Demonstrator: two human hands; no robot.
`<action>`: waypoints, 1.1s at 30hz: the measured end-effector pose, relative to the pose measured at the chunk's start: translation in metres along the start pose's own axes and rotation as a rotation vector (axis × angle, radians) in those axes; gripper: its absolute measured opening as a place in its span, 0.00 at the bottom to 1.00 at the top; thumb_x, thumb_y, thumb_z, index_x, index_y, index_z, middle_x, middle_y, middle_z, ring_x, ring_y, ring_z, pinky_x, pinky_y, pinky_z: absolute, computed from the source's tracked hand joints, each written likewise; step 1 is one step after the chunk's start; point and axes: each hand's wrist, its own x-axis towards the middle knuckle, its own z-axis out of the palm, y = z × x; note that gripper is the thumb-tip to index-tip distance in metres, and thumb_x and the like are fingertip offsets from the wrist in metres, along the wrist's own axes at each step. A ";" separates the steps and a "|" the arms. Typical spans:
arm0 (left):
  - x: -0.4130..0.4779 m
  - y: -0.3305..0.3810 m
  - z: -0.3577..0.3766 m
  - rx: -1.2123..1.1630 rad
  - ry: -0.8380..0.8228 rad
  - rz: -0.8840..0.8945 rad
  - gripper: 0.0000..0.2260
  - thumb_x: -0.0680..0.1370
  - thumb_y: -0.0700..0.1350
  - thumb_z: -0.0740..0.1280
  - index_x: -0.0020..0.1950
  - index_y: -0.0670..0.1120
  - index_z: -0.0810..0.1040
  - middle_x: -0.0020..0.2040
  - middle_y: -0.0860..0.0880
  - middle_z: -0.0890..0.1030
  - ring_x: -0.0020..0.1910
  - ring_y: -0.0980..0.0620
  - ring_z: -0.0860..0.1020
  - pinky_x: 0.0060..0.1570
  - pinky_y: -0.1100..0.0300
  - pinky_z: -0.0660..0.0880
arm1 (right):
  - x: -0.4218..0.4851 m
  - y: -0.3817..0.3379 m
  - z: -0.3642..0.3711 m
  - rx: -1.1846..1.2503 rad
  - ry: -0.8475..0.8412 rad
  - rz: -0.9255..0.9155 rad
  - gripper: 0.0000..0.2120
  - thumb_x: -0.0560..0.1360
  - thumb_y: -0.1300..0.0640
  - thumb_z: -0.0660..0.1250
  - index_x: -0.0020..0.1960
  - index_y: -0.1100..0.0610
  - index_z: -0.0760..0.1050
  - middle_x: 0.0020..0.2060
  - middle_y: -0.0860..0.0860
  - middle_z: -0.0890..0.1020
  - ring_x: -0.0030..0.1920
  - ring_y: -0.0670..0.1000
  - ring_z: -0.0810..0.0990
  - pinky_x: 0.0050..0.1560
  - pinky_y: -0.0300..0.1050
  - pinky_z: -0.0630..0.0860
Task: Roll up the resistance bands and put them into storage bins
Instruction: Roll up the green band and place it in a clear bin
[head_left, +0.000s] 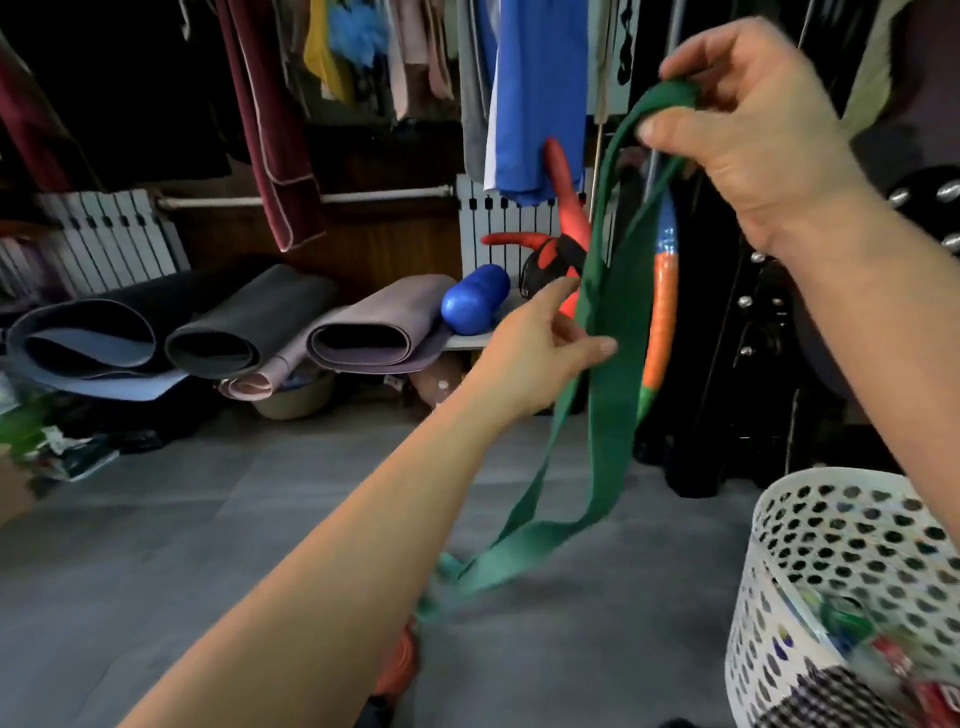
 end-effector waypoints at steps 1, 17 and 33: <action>-0.004 0.006 0.003 -0.038 -0.086 -0.021 0.27 0.75 0.41 0.68 0.71 0.44 0.64 0.44 0.44 0.78 0.44 0.47 0.80 0.51 0.54 0.77 | -0.004 -0.003 0.001 -0.002 -0.052 0.035 0.14 0.68 0.63 0.70 0.46 0.49 0.69 0.42 0.48 0.74 0.41 0.42 0.76 0.41 0.31 0.73; -0.079 -0.072 -0.026 -0.016 0.019 -0.464 0.06 0.73 0.41 0.71 0.39 0.39 0.77 0.30 0.45 0.76 0.26 0.54 0.73 0.27 0.64 0.71 | -0.168 0.070 0.104 -0.093 -0.606 0.292 0.26 0.65 0.60 0.75 0.54 0.49 0.64 0.36 0.43 0.67 0.34 0.43 0.66 0.37 0.37 0.66; -0.095 -0.159 -0.050 -0.550 0.313 -0.705 0.10 0.75 0.35 0.62 0.34 0.41 0.71 0.22 0.50 0.63 0.19 0.57 0.59 0.18 0.68 0.52 | -0.216 0.108 0.192 0.100 -0.553 0.589 0.23 0.69 0.53 0.72 0.57 0.49 0.62 0.47 0.45 0.78 0.46 0.42 0.78 0.47 0.40 0.76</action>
